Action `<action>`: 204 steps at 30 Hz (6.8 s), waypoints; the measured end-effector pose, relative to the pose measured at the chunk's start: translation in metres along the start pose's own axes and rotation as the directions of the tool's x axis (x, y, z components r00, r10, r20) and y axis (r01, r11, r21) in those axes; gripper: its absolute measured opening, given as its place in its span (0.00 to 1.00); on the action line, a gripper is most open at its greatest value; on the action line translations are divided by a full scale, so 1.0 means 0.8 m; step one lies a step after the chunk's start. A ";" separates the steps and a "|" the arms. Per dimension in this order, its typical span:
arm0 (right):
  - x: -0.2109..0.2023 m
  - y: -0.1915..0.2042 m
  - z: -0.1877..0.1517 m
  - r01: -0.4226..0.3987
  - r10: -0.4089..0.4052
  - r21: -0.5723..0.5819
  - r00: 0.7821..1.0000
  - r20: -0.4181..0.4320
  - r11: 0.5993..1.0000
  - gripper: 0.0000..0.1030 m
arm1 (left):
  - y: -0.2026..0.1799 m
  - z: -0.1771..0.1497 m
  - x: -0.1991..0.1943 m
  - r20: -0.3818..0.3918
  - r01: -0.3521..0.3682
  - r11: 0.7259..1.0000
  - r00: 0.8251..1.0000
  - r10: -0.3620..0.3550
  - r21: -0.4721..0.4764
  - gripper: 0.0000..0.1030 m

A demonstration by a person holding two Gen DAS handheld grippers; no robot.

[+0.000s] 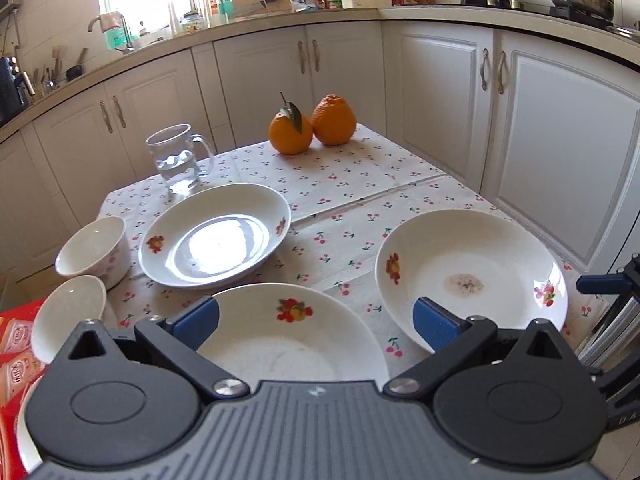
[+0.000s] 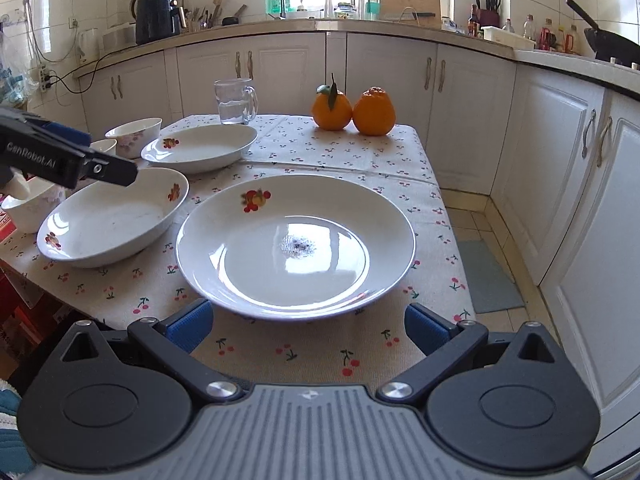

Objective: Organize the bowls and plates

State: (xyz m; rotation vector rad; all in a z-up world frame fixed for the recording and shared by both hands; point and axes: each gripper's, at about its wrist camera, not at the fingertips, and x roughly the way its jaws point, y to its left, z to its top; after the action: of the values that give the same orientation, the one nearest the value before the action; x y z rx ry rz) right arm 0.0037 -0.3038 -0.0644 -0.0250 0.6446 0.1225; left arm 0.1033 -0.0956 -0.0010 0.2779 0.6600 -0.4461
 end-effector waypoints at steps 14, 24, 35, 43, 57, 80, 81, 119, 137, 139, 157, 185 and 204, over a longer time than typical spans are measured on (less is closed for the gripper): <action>0.037 -0.019 -0.008 -0.085 0.083 -0.059 0.996 -0.026 0.995 1.00 | -0.030 0.052 0.095 -0.145 0.231 0.972 0.964 -0.223 0.035 0.99; 0.036 -0.026 -0.014 -0.139 0.142 -0.100 0.990 0.023 0.985 1.00 | -0.058 0.066 0.153 -0.282 0.337 0.935 0.912 -0.297 0.107 0.87; 0.033 -0.027 -0.009 -0.174 0.177 -0.130 0.984 0.012 0.976 0.94 | -0.060 0.070 0.162 -0.339 0.396 0.913 0.877 -0.341 0.104 0.75; 0.035 -0.026 -0.003 -0.167 0.168 -0.138 0.986 -0.005 0.976 0.94 | -0.058 0.073 0.164 -0.348 0.396 0.913 0.873 -0.341 0.098 0.72; 0.057 -0.044 0.024 -0.147 0.145 -0.148 0.989 -0.024 0.978 0.94 | -0.058 0.098 0.191 -0.324 0.380 0.919 0.887 -0.330 0.105 0.72; 0.108 -0.081 0.058 -0.090 0.088 -0.147 0.996 -0.023 0.985 0.94 | -0.061 0.129 0.242 -0.268 0.349 0.928 0.913 -0.307 0.128 0.72; 0.109 -0.081 0.059 -0.087 0.085 -0.149 0.996 -0.023 0.985 0.94 | -0.061 0.129 0.243 -0.267 0.348 0.929 0.914 -0.306 0.128 0.72; 0.021 -0.030 0.058 -0.009 0.009 -0.020 1.000 -0.003 1.000 1.00 | -0.031 0.091 0.056 -0.001 0.276 0.955 0.961 -0.277 0.111 0.92; -0.027 0.029 0.048 -0.128 0.126 0.028 0.991 0.050 0.991 1.00 | 0.018 -0.076 -0.057 0.090 0.068 0.996 0.993 -0.073 0.053 0.92; -0.024 0.037 0.046 -0.129 0.128 0.021 0.991 0.042 0.991 1.00 | 0.030 -0.098 -0.065 0.079 0.055 0.998 0.995 -0.058 0.036 0.92; 0.001 0.084 0.066 -0.175 0.174 -0.083 0.985 -0.011 0.981 1.00 | 0.070 -0.161 -0.036 -0.009 0.039 0.997 0.999 -0.040 -0.060 0.92; 0.118 0.122 0.103 -0.485 0.449 -0.116 0.860 -0.244 0.867 1.00 | 0.069 -0.166 -0.019 0.012 0.006 0.991 1.000 -0.005 -0.133 1.00; 0.208 0.143 0.155 -0.593 0.522 -0.098 0.765 -0.378 0.799 1.00 | 0.074 -0.168 -0.020 0.042 0.049 0.993 0.998 -0.044 -0.105 1.00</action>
State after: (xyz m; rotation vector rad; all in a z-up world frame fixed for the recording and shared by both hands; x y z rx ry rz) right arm 0.1958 -0.1647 -0.0636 -0.0594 0.9663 0.7916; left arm 0.0498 0.0124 -0.0865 0.1533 0.6497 -0.4587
